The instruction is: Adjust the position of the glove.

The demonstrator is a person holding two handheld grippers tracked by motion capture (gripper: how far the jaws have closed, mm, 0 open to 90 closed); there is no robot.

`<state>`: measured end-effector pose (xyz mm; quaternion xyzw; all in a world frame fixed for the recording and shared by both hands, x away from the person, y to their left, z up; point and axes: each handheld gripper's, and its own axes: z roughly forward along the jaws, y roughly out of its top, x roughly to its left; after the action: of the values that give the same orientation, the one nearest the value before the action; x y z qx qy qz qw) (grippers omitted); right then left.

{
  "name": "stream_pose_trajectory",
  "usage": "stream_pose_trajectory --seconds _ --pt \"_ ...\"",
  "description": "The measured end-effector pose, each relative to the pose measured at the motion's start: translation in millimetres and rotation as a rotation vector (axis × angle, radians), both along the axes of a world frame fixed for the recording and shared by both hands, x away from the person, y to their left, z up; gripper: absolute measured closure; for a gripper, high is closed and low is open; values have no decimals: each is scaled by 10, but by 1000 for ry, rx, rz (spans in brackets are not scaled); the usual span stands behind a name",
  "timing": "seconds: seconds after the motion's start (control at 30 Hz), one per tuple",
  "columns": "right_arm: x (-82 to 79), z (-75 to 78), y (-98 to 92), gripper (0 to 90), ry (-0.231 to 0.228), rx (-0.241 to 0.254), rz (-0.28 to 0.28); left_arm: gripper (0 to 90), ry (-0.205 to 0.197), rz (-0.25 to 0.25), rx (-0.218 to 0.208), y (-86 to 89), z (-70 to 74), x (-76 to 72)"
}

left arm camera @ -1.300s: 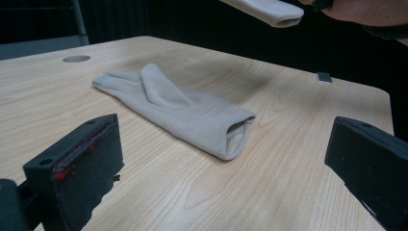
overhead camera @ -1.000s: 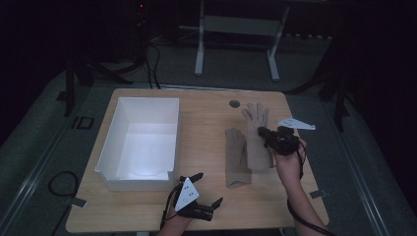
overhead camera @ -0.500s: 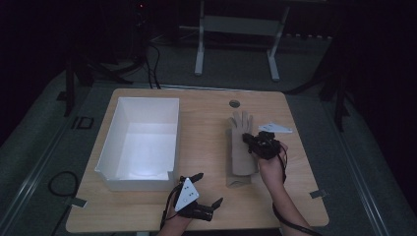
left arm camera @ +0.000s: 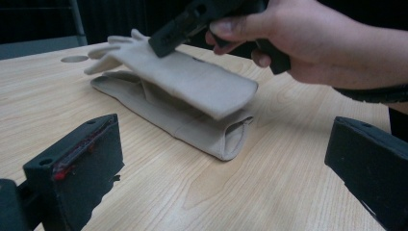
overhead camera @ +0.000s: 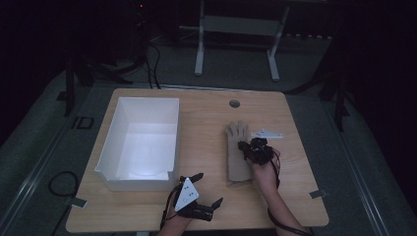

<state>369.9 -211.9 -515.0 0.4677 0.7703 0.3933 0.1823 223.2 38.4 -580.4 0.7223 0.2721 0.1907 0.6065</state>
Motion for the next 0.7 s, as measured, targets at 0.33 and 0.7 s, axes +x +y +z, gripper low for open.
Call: stream_pose_trajectory --seconds 0.33,0.7 --pt "5 -216 -16 848 50 -21 -1 1 1 -1 3 -1 1 0" --pt "0 -228 -26 792 56 -9 11 1 4 7 11 -9 3 0"
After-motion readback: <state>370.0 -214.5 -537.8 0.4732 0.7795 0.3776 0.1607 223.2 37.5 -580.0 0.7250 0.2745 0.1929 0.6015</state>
